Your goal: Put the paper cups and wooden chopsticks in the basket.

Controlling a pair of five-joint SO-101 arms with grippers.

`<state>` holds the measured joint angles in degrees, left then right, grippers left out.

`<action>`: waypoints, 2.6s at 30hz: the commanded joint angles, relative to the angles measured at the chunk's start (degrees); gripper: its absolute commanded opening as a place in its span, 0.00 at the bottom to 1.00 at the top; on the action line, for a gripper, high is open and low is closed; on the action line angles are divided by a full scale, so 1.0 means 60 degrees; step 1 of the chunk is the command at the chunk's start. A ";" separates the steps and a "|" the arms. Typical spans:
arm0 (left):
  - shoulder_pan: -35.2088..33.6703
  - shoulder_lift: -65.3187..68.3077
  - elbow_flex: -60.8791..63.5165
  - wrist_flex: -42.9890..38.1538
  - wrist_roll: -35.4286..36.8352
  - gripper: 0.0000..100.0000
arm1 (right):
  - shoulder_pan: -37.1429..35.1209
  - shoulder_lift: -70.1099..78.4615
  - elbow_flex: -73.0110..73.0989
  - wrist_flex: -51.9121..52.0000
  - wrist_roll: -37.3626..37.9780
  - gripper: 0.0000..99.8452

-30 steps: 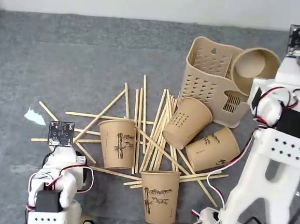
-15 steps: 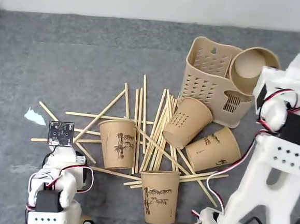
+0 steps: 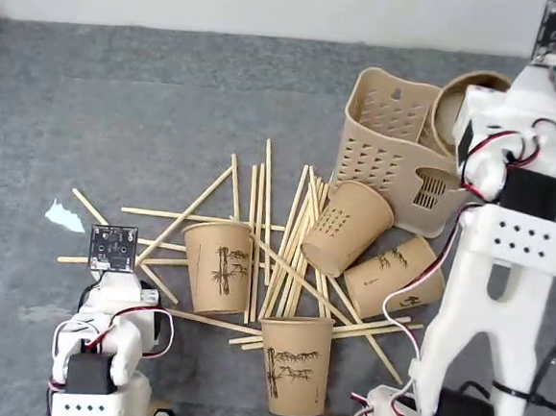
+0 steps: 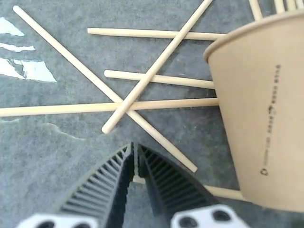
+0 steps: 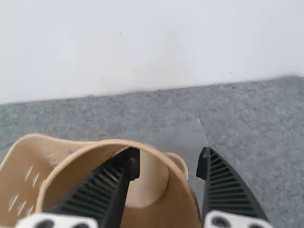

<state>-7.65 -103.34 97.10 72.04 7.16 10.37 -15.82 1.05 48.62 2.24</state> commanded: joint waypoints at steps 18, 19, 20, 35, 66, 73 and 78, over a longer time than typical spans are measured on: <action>-0.0029 -0.0147 -0.0110 0.0059 -0.0088 0.01 | -0.0125 -0.0037 -0.0527 0.1311 -0.0015 0.02; -0.0029 -0.0147 -0.0110 0.0059 -0.0088 0.01 | -0.0125 -0.0037 -0.0542 0.1429 -0.0015 0.02; -0.0029 -0.0147 -0.0110 0.0059 -0.0088 0.01 | -0.0125 -0.0037 -0.0630 0.1575 -0.0015 0.02; -0.0029 -0.0147 -0.0110 0.0059 -0.0088 0.01 | 0.0154 0.0286 -0.2330 0.3890 -0.0073 0.01; -0.0029 -0.0147 -0.0110 0.0059 -0.0088 0.01 | -0.0242 0.1341 -0.5201 0.6220 -0.0645 0.25; -0.0029 -0.0147 -0.0110 0.0059 -0.0088 0.01 | 0.0183 0.2117 -0.5201 0.5458 -0.0645 0.03; -0.0029 -0.0147 -0.0110 0.0059 -0.0088 0.01 | 0.0535 0.2733 -0.5201 0.5253 -0.0645 0.01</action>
<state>-7.74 -103.34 97.10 72.04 7.16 12.66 0.44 -27.43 81.49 -1.10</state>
